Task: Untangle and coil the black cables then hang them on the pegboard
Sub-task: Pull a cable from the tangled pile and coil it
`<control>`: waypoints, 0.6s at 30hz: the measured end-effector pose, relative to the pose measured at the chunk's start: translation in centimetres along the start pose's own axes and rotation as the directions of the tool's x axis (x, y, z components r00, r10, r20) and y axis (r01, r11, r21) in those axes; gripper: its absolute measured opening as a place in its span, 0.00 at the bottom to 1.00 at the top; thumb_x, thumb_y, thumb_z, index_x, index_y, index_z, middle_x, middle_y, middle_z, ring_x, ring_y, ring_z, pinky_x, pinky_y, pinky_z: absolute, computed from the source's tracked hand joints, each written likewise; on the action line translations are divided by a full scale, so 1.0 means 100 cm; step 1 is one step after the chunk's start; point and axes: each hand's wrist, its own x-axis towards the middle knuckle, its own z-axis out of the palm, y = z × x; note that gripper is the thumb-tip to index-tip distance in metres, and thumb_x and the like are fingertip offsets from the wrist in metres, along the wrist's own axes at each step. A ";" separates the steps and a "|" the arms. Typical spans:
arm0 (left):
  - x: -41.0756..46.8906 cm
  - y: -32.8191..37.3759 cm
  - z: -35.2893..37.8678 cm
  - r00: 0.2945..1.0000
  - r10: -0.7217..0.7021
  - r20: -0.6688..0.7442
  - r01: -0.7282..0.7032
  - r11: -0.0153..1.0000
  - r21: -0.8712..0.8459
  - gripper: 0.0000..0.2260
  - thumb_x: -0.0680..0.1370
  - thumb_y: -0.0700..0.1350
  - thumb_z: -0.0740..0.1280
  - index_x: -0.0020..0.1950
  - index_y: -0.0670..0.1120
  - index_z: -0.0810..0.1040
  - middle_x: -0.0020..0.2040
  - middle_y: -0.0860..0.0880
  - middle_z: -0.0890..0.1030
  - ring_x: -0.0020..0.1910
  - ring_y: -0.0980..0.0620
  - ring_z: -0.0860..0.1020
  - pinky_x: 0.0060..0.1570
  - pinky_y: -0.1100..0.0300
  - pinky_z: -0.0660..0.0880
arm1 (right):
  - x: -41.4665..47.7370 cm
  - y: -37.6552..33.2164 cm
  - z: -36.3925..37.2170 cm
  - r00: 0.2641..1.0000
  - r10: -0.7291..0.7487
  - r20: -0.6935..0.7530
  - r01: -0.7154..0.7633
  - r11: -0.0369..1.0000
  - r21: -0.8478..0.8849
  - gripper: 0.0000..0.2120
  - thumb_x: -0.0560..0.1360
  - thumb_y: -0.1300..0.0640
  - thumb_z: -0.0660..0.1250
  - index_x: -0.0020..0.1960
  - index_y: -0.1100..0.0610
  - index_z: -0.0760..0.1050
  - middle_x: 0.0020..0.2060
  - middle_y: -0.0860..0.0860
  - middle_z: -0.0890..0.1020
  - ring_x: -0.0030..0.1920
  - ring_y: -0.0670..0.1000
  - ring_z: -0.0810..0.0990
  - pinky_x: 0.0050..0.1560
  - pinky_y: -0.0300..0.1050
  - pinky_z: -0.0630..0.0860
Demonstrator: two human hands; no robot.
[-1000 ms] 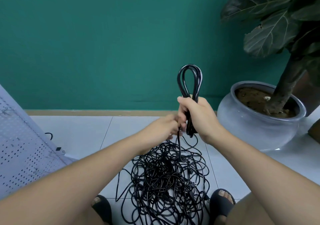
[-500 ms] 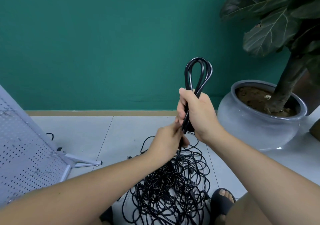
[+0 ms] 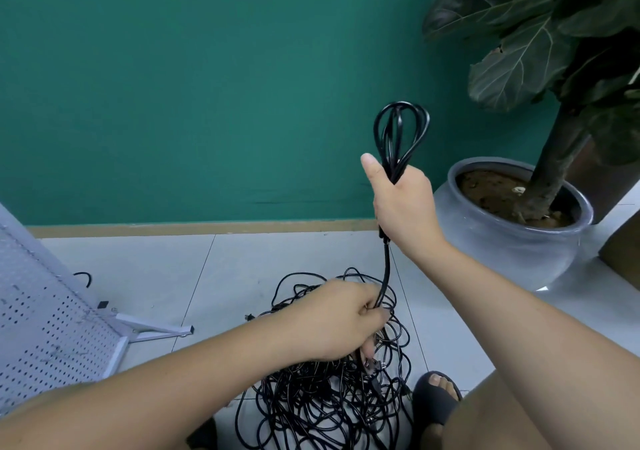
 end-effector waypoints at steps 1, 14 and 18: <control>-0.004 0.004 -0.007 0.999 0.020 -0.037 -0.019 0.999 0.035 0.15 0.86 0.54 0.63 0.45 0.46 0.74 0.35 0.51 0.84 0.32 0.53 0.77 0.40 0.52 0.79 | 0.001 0.002 0.000 1.000 -0.010 0.026 0.012 0.999 -0.052 0.28 0.85 0.39 0.65 0.37 0.54 0.57 0.29 0.51 0.62 0.31 0.51 0.59 0.33 0.48 0.58; -0.024 -0.001 -0.088 0.816 0.058 -0.576 -0.251 0.932 -0.262 0.07 0.81 0.50 0.75 0.43 0.52 0.85 0.30 0.55 0.75 0.29 0.56 0.72 0.32 0.65 0.69 | -0.018 0.014 0.012 0.871 0.129 0.474 -0.049 0.983 -0.177 0.41 0.80 0.23 0.55 0.37 0.62 0.69 0.25 0.53 0.71 0.25 0.53 0.73 0.33 0.45 0.70; -0.023 -0.002 -0.097 0.731 0.023 -0.682 -0.319 0.895 -0.312 0.10 0.77 0.50 0.78 0.39 0.50 0.83 0.29 0.55 0.74 0.29 0.55 0.70 0.33 0.62 0.69 | -0.040 -0.001 0.019 0.808 0.130 0.575 -0.212 0.974 0.078 0.37 0.78 0.21 0.51 0.30 0.51 0.66 0.22 0.54 0.66 0.21 0.54 0.65 0.26 0.44 0.66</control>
